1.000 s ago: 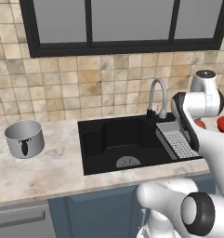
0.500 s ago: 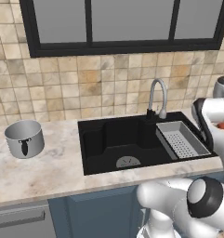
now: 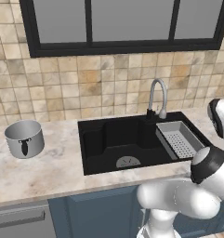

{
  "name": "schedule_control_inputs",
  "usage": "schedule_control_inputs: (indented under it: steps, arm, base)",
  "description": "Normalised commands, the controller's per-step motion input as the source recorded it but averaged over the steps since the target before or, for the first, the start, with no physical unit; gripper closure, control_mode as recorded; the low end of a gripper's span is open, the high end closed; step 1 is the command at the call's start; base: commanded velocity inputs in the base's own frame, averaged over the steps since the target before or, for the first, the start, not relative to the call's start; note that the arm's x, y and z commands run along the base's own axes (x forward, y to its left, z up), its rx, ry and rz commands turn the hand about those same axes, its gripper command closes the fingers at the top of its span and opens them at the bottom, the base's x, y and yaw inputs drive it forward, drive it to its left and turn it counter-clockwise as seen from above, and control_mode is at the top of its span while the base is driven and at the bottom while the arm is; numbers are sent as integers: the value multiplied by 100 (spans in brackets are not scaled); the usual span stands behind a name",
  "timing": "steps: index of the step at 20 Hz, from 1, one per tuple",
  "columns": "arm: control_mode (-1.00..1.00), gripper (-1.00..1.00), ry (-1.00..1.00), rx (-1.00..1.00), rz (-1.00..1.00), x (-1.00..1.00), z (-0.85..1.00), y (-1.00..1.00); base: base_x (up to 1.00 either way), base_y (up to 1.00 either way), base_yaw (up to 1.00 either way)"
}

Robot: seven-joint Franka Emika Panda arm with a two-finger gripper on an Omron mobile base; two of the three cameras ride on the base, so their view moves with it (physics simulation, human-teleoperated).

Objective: Pick the sweet potato from the sink and place it in the bowl. Then pick the bowl and place it in the microwave. Then close the microwave door and press the start button.

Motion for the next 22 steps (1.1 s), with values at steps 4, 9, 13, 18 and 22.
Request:
schedule_control_inputs:
  steps: [4,9,13,18,22]
  arm:
    - [-100,100,0,0,15,40,-3,-63]
    - [-100,100,5,-1,18,56,-17,-50]
    - [-100,100,16,0,15,47,-24,-25]
    - [-100,100,16,0,13,34,-38,-9]
    - [-100,100,15,0,10,18,-35,-18]
  base:
    - [0,0,0]
    - [0,0,0]
    - [0,0,0]
    - [0,0,0]
    - [0,0,0]
